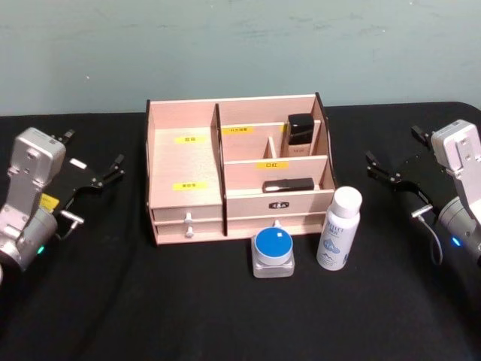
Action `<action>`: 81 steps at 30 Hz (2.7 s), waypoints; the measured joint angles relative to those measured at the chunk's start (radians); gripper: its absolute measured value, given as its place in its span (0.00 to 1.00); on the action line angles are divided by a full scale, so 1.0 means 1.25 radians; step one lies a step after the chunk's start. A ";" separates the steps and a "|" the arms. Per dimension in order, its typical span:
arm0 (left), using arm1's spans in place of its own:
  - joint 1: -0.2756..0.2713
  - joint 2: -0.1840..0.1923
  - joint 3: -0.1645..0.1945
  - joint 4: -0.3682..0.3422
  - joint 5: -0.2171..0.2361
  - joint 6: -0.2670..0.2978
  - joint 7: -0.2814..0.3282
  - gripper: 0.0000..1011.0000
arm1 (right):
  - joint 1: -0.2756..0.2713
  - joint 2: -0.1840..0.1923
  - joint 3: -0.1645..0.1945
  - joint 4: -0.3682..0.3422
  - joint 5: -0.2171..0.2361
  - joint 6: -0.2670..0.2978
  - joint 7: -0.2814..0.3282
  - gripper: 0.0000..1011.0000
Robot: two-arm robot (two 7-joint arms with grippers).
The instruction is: Pick up the facial cleanser and watermelon frost from the table and place them into the tiered storage box.
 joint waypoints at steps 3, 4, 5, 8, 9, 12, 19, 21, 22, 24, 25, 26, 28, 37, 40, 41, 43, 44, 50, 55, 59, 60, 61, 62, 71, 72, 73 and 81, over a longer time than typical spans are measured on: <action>0.000 0.000 0.000 0.000 0.000 0.000 0.000 1.00 | 0.000 0.000 0.000 0.000 0.000 0.000 0.000 0.99; 0.000 0.000 0.000 0.000 0.000 0.000 0.000 1.00 | 0.000 0.000 0.000 0.000 0.000 0.000 0.000 0.99; 0.000 0.000 0.000 0.000 0.000 0.000 0.000 1.00 | 0.000 0.000 0.000 0.000 0.000 0.000 0.000 0.99; 0.000 0.000 0.000 0.000 0.000 0.000 0.000 1.00 | 0.000 0.000 0.000 0.000 0.000 0.000 0.000 0.99; 0.000 0.000 0.000 0.000 0.000 0.000 0.000 1.00 | 0.000 0.000 0.000 0.000 0.000 0.000 0.000 0.99; 0.000 0.000 0.000 0.000 0.000 0.000 0.000 1.00 | 0.000 0.000 0.000 0.000 0.000 0.000 0.000 0.99; 0.000 0.000 0.000 0.000 0.000 0.000 0.000 1.00 | 0.000 0.000 0.000 0.000 0.000 0.000 0.000 0.99; 0.000 0.000 0.000 0.000 0.000 0.000 0.000 1.00 | 0.000 0.000 0.000 0.000 0.000 0.000 0.000 0.99; 0.000 0.000 0.000 0.000 0.000 0.000 0.000 1.00 | 0.000 0.000 0.000 0.000 0.000 0.000 0.000 0.99; 0.000 0.000 0.000 0.000 0.000 0.000 0.000 1.00 | 0.000 0.000 0.000 0.000 0.000 0.000 0.000 0.99; 0.000 0.000 0.000 0.000 0.000 0.000 0.000 1.00 | 0.000 0.000 0.000 0.000 0.000 0.000 0.000 0.99; 0.000 0.000 0.000 0.000 0.000 0.000 0.000 1.00 | 0.000 0.000 0.000 0.000 0.000 0.000 0.000 0.99; 0.000 0.000 0.000 0.000 0.000 0.000 0.000 1.00 | 0.000 0.000 0.000 0.000 0.000 0.000 0.000 0.99; 0.000 0.000 0.000 0.000 0.000 0.000 0.000 1.00 | 0.000 0.000 0.000 0.000 0.000 0.000 0.000 0.99; 0.000 0.000 0.000 0.000 0.000 0.000 0.000 1.00 | -0.005 0.000 0.007 -0.006 0.006 -0.001 0.005 0.99; 0.000 0.000 0.000 0.000 0.000 0.000 0.000 1.00 | -0.016 0.005 0.017 -0.023 0.016 -0.003 0.014 0.99; 0.000 0.000 0.000 0.000 0.000 0.000 0.000 1.00 | -0.037 0.017 0.031 -0.060 0.028 -0.005 0.025 0.99; 0.000 0.000 0.000 0.000 0.000 0.000 0.000 1.00 | -0.045 0.022 0.036 -0.075 0.031 -0.004 0.028 0.99; 0.000 0.000 0.000 0.000 0.000 0.000 0.000 1.00 | -0.128 0.075 0.075 -0.217 0.047 -0.001 0.044 0.99; 0.000 0.000 0.000 0.000 0.000 0.000 0.000 1.00 | -0.209 0.115 0.115 -0.331 0.064 -0.002 0.048 0.99; 0.000 0.000 0.000 0.000 0.000 0.000 0.000 1.00 | -0.276 0.142 0.142 -0.410 0.074 -0.003 0.049 0.99; 0.000 0.000 0.000 0.000 0.000 0.000 0.000 1.00 | -0.289 0.147 0.146 -0.423 0.077 -0.004 0.050 0.99; 0.000 0.000 0.000 0.000 0.000 0.000 0.000 1.00 | -0.302 0.151 0.150 -0.437 0.081 -0.004 0.053 0.99; 0.000 0.000 0.000 0.000 0.000 0.000 0.000 1.00 | -0.321 0.157 0.155 -0.455 0.089 -0.004 0.059 0.99; 0.000 0.000 0.000 0.000 0.000 0.000 0.000 1.00 | -0.386 0.176 0.144 -0.506 0.125 0.085 0.100 0.99; 0.000 0.000 0.000 0.000 0.000 0.000 0.000 1.00 | -0.388 0.176 0.143 -0.506 0.125 0.094 0.101 0.99; 0.000 0.000 0.000 0.000 0.000 0.000 0.000 1.00 | -0.389 0.175 0.141 -0.506 0.126 0.104 0.102 0.99; 0.000 0.000 0.000 0.000 0.000 0.000 0.000 1.00 | -0.379 0.149 0.129 -0.462 0.136 0.163 0.122 0.99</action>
